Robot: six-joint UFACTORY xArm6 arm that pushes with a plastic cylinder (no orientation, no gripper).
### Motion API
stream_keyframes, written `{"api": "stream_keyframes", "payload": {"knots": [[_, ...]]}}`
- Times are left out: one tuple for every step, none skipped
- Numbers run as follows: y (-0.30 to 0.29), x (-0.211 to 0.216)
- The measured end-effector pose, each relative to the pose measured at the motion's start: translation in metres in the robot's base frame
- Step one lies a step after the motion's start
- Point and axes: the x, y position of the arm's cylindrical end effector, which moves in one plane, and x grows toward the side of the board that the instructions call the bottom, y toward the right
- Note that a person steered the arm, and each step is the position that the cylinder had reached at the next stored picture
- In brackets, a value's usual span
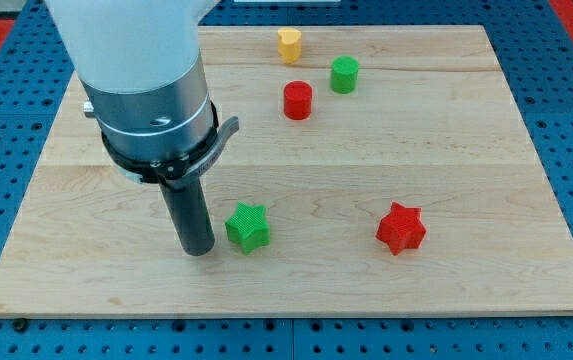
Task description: Place the green star at center of the board
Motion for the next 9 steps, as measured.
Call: {"api": "stream_keyframes", "payload": {"knots": [[0.023, 0.002], [0.054, 0.002], [0.076, -0.009], [0.095, -0.029], [0.088, -0.050], [0.068, -0.060], [0.060, -0.072], [0.060, -0.090], [0.060, -0.113]]}}
